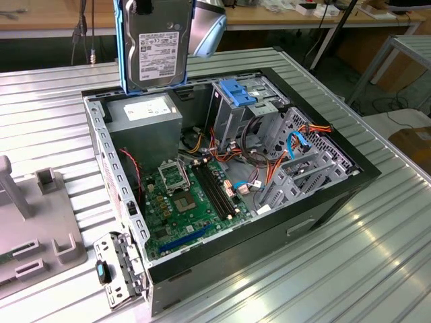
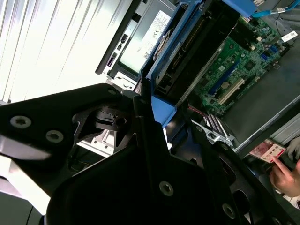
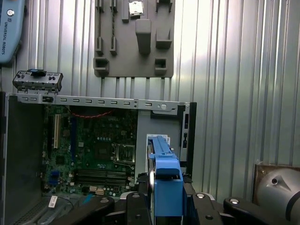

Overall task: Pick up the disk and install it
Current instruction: 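Pick up the disk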

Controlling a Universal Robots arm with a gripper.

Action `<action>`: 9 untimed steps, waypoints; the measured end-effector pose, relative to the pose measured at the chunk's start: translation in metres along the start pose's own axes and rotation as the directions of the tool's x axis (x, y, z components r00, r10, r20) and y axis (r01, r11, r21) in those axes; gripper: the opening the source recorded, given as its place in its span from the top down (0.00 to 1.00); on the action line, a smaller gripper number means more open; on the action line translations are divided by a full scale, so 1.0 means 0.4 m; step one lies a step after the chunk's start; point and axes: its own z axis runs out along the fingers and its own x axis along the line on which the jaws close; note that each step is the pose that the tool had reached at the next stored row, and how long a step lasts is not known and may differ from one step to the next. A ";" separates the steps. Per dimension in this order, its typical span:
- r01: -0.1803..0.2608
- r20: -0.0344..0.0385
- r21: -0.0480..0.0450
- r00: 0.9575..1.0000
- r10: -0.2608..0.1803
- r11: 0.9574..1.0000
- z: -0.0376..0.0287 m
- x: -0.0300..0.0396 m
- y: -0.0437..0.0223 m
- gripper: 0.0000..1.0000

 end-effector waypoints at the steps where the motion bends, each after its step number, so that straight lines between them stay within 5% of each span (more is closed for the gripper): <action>1: 0.000 0.000 0.000 1.000 0.000 1.000 0.000 0.000 0.000 0.64; 9: 0.000 0.000 0.000 1.000 0.000 1.000 0.000 0.000 -0.007 0.64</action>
